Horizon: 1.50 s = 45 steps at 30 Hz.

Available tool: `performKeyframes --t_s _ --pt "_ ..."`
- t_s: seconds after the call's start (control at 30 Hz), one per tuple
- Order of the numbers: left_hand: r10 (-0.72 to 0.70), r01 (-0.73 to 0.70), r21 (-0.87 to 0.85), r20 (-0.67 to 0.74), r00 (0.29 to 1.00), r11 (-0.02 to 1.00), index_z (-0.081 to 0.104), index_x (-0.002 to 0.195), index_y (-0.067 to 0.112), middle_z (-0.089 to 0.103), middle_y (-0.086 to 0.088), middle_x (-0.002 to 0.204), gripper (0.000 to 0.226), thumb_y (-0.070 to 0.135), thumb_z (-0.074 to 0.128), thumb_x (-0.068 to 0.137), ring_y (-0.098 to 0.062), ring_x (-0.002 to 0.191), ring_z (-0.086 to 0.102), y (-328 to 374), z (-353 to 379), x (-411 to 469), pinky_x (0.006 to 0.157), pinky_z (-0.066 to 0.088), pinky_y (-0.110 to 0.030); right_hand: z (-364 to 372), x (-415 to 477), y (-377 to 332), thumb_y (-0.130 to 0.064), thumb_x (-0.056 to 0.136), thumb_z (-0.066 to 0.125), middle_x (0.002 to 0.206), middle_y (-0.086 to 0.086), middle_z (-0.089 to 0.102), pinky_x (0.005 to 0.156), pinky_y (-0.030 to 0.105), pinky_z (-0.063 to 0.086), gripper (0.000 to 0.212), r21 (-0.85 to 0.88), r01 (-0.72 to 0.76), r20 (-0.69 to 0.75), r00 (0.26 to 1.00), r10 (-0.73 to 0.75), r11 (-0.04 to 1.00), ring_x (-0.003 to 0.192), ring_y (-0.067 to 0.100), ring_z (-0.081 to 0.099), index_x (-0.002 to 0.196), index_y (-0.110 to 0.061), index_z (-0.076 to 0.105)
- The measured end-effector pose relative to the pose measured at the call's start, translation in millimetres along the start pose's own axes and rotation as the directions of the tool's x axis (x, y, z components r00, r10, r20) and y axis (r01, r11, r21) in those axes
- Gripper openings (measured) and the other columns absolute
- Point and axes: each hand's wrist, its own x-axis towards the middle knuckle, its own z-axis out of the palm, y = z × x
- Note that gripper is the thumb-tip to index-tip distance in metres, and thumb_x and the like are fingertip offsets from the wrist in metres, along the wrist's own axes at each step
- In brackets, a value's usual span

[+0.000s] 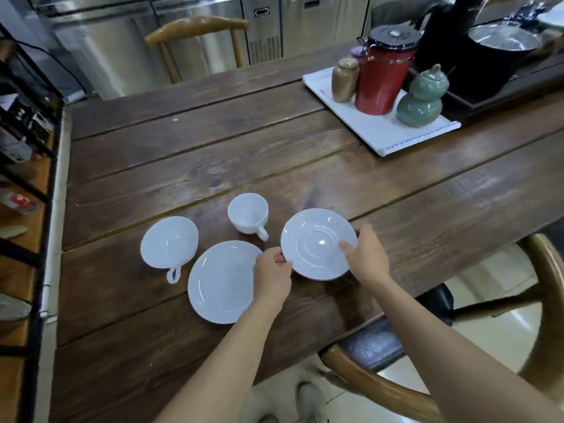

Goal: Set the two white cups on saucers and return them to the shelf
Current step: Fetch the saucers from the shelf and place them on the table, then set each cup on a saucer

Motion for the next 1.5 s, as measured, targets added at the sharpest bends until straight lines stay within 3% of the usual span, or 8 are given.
performKeyframes --t_s 0.33,0.43,0.67,0.8,0.93,1.13,1.3,1.5 --pt "-0.035 0.033 0.027 0.081 0.996 0.999 0.059 0.079 0.028 0.061 0.004 0.089 0.029 0.003 0.048 0.088 -0.017 0.089 0.055 4 5 6 0.078 0.045 -0.028 9 19 9 -0.030 0.087 0.056 0.124 0.005 0.055 0.080 0.033 0.034 0.039 -0.094 0.007 0.081 0.997 0.001 0.996 0.110 0.029 0.056 0.120 -0.011 0.045" --pt "-0.042 0.034 0.094 0.093 0.995 0.995 0.062 0.098 0.022 0.057 0.003 0.101 0.020 0.008 0.050 0.091 -0.019 0.097 0.053 11 -1 2 0.080 0.041 -0.030 6 20 11 -0.033 0.086 0.059 0.128 0.008 0.050 0.084 0.037 0.038 0.047 -0.141 0.040 0.078 0.997 -0.029 0.989 0.111 0.031 0.054 0.124 -0.010 0.046" --pt "0.274 -0.207 0.210 -0.376 0.885 0.956 0.053 0.122 0.011 0.057 -0.007 0.119 0.033 0.005 0.057 0.089 -0.017 0.100 0.056 32 -55 16 0.078 0.045 -0.026 4 29 -32 -0.021 0.089 0.056 0.120 0.008 0.059 0.091 0.030 0.024 0.033 -0.196 0.371 -0.028 0.923 -0.384 0.908 0.110 0.027 0.052 0.118 -0.005 0.053" --pt "0.178 -0.128 0.266 -0.173 0.969 0.955 0.013 0.151 0.021 0.020 -0.004 0.158 0.086 0.007 0.066 0.085 -0.023 0.144 0.025 27 -77 43 0.111 0.030 -0.041 28 34 -69 -0.013 0.090 0.054 0.132 0.007 0.055 0.106 0.038 0.032 0.043 -0.080 0.473 0.194 0.871 -0.452 0.878 0.120 0.025 0.049 0.132 -0.010 0.045" --pt "0.132 -0.132 0.284 0.018 0.991 0.950 -0.005 0.152 0.022 0.006 -0.001 0.162 0.100 0.011 0.068 0.084 -0.021 0.148 0.009 22 -86 56 0.116 0.019 -0.039 51 37 -95 -0.001 0.086 0.048 0.146 0.009 0.042 0.113 0.041 0.025 0.074 -0.091 0.496 0.439 0.798 -0.413 0.863 0.135 0.030 0.036 0.150 -0.014 0.013" --pt "0.127 -0.137 0.143 0.080 0.989 0.980 0.017 0.151 0.022 0.044 0.004 0.143 0.089 0.014 0.072 0.081 -0.020 0.136 0.037 20 -84 79 0.104 0.035 -0.034 77 46 -109 0.000 0.075 0.052 0.105 0.000 0.058 0.102 0.048 0.039 0.064 -0.054 0.510 0.515 0.751 -0.413 0.859 0.102 0.025 0.052 0.134 -0.016 0.031" --pt "0.173 -0.176 0.044 0.059 0.983 0.983 0.048 0.123 0.024 0.059 0.004 0.115 0.059 0.003 0.075 0.075 -0.016 0.108 0.057 17 -81 84 0.075 0.044 -0.016 83 53 -113 -0.006 0.071 0.059 0.092 -0.008 0.056 0.070 0.026 0.044 0.038 0.047 0.495 0.527 0.725 -0.443 0.868 0.082 0.010 0.053 0.107 -0.019 0.052" --pt "0.245 -0.244 -0.049 0.020 0.969 0.969 0.049 0.123 0.024 0.061 0.002 0.121 0.069 0.006 0.083 0.064 -0.018 0.112 0.058 27 -77 78 0.094 0.051 -0.039 60 52 -112 0.002 0.066 0.071 0.104 -0.009 0.052 0.078 0.023 0.047 0.058 0.184 0.460 0.436 0.754 -0.492 0.868 0.095 0.009 0.052 0.112 -0.023 0.045"
